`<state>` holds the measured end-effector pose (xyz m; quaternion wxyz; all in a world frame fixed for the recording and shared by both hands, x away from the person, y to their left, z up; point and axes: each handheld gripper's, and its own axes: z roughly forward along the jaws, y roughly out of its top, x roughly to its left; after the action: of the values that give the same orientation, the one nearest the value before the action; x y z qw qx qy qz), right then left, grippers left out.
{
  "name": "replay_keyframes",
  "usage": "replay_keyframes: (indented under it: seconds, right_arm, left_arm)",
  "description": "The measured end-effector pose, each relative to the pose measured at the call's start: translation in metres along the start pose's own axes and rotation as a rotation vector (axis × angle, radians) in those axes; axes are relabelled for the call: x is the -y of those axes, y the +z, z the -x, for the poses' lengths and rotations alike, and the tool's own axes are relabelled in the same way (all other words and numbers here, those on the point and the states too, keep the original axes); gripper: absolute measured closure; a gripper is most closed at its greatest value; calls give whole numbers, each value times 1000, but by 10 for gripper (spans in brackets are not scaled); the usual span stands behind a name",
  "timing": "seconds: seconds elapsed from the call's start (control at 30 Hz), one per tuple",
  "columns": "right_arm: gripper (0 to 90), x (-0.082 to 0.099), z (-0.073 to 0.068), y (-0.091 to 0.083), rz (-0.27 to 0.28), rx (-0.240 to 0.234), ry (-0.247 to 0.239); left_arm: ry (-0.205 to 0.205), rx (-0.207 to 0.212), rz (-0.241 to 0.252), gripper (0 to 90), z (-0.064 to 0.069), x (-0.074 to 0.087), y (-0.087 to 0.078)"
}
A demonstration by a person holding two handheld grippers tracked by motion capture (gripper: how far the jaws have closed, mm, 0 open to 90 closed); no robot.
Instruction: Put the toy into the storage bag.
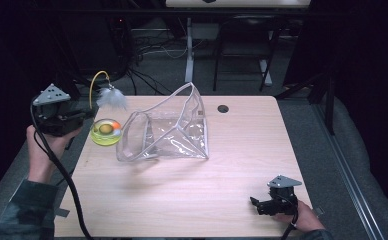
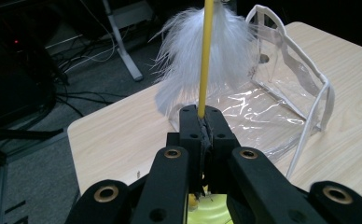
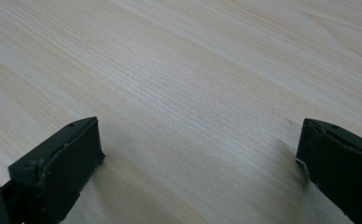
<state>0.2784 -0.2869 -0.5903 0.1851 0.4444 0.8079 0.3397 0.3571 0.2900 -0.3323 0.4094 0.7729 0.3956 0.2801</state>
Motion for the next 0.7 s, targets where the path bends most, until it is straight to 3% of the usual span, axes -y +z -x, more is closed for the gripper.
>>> replay_keyframes:
  seconds: [0.7]
  right_arm:
    - [0,0,0,0,-4,2,-5]
  left_arm:
    - [42,57,-2,879,18,-20,28]
